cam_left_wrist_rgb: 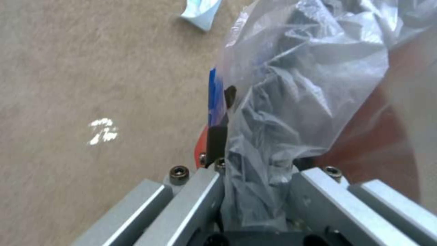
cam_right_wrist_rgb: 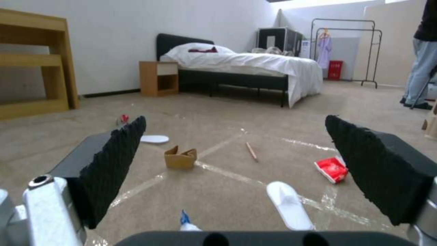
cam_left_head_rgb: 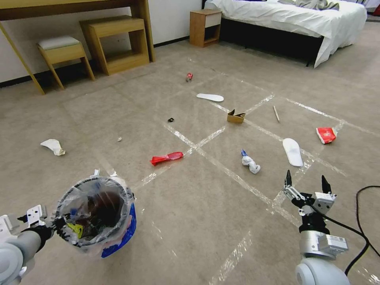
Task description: Pick up the trash bin and place the garbage on the floor into it.
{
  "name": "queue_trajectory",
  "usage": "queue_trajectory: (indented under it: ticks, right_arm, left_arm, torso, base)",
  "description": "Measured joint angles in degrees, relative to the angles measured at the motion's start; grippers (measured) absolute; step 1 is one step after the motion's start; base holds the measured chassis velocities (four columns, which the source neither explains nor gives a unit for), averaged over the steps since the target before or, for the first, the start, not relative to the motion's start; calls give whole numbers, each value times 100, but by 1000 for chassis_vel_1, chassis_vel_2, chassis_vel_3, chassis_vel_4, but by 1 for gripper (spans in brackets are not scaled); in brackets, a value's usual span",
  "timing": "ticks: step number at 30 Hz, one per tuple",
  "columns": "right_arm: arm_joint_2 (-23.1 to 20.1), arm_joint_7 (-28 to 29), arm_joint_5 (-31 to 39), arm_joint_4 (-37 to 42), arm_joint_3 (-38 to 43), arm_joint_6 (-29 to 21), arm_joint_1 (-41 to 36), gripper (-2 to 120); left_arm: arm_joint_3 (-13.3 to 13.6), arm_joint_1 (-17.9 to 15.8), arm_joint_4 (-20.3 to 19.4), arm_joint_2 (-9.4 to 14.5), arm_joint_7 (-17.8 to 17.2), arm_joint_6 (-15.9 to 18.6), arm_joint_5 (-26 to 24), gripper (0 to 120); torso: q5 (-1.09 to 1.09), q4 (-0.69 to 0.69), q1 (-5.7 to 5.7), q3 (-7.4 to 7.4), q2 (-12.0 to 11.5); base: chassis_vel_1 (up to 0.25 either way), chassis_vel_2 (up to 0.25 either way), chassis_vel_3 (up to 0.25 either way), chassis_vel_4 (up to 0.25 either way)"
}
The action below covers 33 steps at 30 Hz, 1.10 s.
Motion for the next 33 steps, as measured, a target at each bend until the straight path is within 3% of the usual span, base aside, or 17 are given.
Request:
queue_trajectory:
  ticks: [33]
  right_arm:
    - [-6, 55, 28, -48, -44, 52, 68, 100]
  left_arm:
    - [133, -67, 95, -31, -11, -60, 116, 0]
  torso:
    - [0, 0, 0, 1, 0]
  base:
    - [-134, 136, 132, -135]
